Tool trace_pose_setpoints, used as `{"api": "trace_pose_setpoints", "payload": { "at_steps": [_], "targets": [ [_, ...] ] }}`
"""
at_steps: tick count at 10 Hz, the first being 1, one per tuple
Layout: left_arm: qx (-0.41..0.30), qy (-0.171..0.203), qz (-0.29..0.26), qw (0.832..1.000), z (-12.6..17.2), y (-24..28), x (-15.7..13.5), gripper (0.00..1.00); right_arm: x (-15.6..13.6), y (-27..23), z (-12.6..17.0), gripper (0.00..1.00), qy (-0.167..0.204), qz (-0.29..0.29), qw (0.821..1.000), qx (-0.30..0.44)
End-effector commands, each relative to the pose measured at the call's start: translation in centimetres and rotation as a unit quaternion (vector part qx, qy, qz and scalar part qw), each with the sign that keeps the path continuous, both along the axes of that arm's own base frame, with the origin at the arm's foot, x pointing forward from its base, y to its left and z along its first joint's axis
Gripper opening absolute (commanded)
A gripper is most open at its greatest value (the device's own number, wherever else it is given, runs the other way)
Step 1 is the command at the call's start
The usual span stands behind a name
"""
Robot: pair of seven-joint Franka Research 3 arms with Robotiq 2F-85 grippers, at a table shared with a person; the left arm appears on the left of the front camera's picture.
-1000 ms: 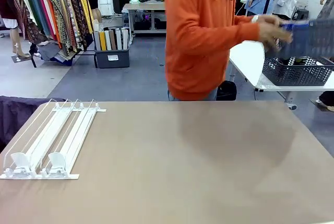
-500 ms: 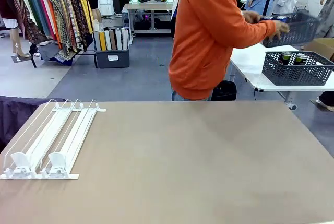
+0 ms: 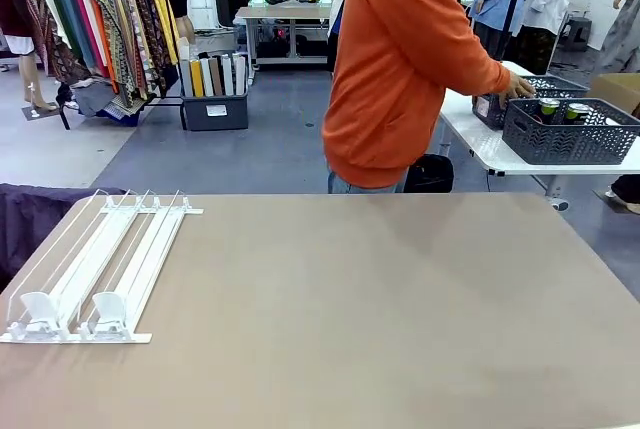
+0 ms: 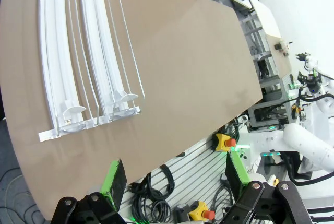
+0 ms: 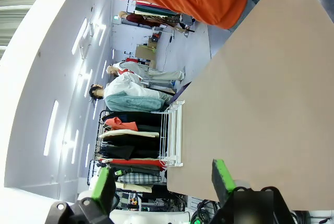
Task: Retrieve and store the cans from the dispenser.
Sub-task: Pick up one can from the Automatic Can Dispenser and place it in the middle of the table.
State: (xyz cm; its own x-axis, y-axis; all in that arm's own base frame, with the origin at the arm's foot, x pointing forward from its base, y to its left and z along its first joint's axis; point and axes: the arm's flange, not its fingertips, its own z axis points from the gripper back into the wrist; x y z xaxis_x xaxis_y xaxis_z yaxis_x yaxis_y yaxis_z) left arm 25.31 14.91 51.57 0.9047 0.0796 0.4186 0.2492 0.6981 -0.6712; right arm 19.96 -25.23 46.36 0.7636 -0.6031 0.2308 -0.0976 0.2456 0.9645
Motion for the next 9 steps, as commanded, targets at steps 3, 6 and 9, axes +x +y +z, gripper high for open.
{"api": "trace_pose_setpoints", "payload": {
  "at_steps": [3, 6, 9],
  "targets": [
    [-0.007, -0.008, -0.003, 1.000, -0.08, -0.18, -0.04, 1.00, 0.27, -0.07, 0.32, 1.00, -0.020, -0.002, 1.000, 0.002],
    [-0.007, -0.008, -0.003, 1.000, -0.08, -0.18, -0.04, 1.00, 0.27, -0.07, 0.32, 1.00, -0.020, -0.002, 1.000, 0.002],
    [-0.007, -0.008, -0.003, 1.000, -0.08, -0.18, -0.04, 1.00, 0.27, -0.07, 0.32, 1.00, -0.020, -0.002, 1.000, 0.002]
  ]
}}
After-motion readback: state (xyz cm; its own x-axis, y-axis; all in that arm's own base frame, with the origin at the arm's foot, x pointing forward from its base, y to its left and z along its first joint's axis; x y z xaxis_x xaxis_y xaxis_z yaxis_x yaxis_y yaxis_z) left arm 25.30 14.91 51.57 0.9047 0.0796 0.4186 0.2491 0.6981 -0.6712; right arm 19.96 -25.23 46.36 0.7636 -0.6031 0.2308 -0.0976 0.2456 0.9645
